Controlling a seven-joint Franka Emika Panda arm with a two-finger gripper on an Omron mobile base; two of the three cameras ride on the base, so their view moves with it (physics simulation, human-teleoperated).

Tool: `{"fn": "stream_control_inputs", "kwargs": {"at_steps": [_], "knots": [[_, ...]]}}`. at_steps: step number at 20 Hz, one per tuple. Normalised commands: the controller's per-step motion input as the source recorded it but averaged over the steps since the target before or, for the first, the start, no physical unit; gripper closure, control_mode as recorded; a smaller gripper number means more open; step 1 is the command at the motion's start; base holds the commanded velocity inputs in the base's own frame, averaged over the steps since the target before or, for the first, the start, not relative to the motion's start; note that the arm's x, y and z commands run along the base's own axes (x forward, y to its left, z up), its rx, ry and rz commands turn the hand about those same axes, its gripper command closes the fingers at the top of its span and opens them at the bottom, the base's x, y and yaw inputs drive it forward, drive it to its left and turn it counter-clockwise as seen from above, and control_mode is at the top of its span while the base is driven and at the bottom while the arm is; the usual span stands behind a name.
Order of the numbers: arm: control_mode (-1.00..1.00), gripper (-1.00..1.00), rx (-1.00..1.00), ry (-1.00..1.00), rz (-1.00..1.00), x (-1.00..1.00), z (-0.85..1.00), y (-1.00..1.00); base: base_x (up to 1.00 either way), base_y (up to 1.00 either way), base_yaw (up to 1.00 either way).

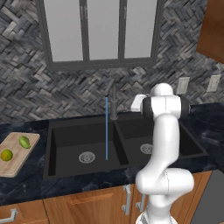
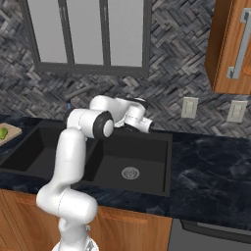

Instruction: Pick the mango, apple, pear from the sink and place them on the cutting board to airdry. Then turn off the sink faucet.

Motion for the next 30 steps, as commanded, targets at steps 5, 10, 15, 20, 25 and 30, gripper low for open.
{"fn": "stream_control_inputs", "kwargs": {"at_steps": [5,10,15,20,25,30], "knots": [[-1.00,-1.00,0.00,0.00,0.05,0.00,-0.37,0.45,0.00,0.00,0.00],[-1.00,-1.00,0.02,0.00,0.07,0.01,-0.07,0.46,0.00,0.00,0.00],[-1.00,-1.00,0.02,0.00,0.13,0.05,0.33,0.60,0.00,0.00,0.00],[-1.00,-1.00,-0.05,-0.02,0.13,0.01,0.50,0.89,0.00,0.00,0.00],[-1.00,-1.00,-0.22,-0.06,0.04,0.00,0.49,1.00,0.00,0.00,0.00],[-1.00,-1.00,-0.26,-0.06,0.01,0.00,0.43,1.00,0.00,0.00,0.00]]}}
